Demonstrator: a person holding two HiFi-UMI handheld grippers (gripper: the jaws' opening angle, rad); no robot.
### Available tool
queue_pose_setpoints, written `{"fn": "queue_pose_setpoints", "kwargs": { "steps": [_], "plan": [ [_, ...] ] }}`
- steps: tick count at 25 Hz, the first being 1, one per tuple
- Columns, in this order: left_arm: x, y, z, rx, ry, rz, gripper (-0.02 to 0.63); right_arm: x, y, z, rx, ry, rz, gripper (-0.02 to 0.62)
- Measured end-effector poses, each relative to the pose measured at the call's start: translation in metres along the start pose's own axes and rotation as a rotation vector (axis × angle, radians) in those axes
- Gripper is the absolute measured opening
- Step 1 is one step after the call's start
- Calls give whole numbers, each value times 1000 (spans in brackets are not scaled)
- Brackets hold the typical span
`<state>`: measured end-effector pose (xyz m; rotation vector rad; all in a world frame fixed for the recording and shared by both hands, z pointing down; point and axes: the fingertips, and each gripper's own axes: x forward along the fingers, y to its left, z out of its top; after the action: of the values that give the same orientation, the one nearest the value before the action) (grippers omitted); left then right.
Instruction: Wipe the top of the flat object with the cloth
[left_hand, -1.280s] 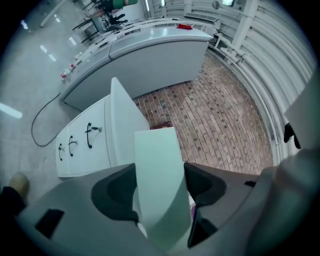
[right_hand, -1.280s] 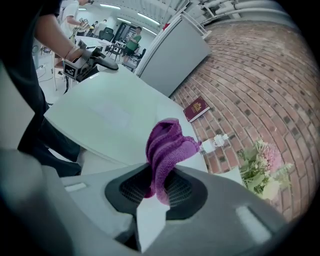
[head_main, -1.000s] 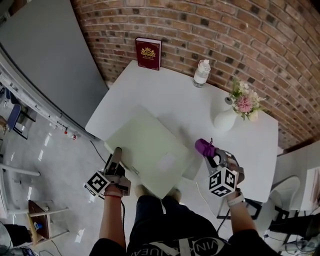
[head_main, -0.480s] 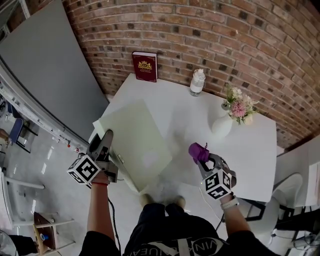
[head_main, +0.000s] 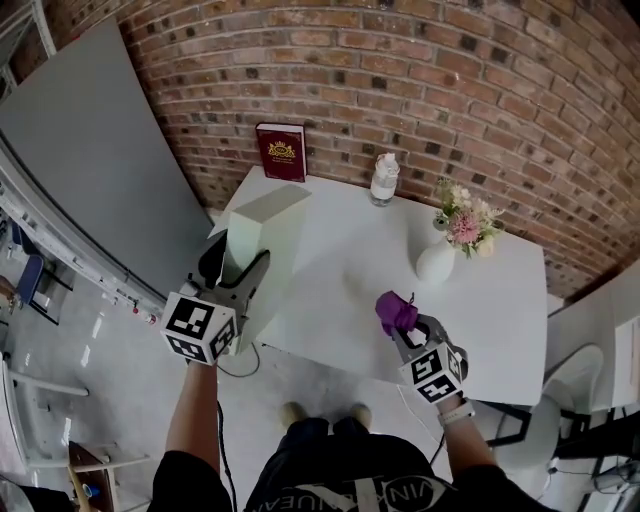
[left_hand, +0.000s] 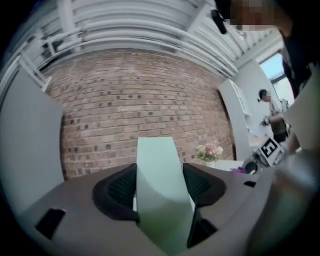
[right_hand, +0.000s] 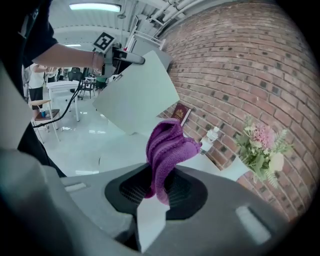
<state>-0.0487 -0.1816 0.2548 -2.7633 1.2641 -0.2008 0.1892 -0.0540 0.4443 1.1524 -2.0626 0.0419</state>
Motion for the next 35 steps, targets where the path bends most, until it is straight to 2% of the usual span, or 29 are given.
{"fn": "queue_pose_setpoints", "kwargs": {
  "steps": [3,7,13,17,19,21,23,26,27,29,33,35],
  "plan": [
    [14,-67,3,229,24,-127,284,-7,-11,-5,61,-13,-12,78],
    [26,-156,-19,463,68,-246,284,-17,-26,-15,145,-18,-35,78],
    [27,-268,-84,795,162,-402,281,-31,-35,-40,218,-21,-36,78],
    [18,-320,-137,1011,236,-473,282,-38,-36,-70,240,2,-22,78],
    [12,-341,-165,1081,262,-499,281,-41,-34,-82,246,19,-9,78],
    [10,-356,-185,1122,274,-483,281,-44,-32,-92,243,34,-1,78],
    [13,-366,-198,1128,286,-450,279,-47,-33,-99,238,49,3,78],
    [16,-383,-217,1032,324,-461,278,-48,-34,-107,223,63,7,78],
    [15,-388,-223,1004,339,-471,259,-48,-34,-108,221,66,9,78],
    [13,-397,-237,974,363,-478,253,-49,-34,-110,221,67,15,78],
    [15,-393,-248,894,373,-434,118,-45,-32,-109,220,71,24,78],
    [16,-394,-242,822,353,-451,118,-42,-31,-109,219,76,31,78]
  ]
}}
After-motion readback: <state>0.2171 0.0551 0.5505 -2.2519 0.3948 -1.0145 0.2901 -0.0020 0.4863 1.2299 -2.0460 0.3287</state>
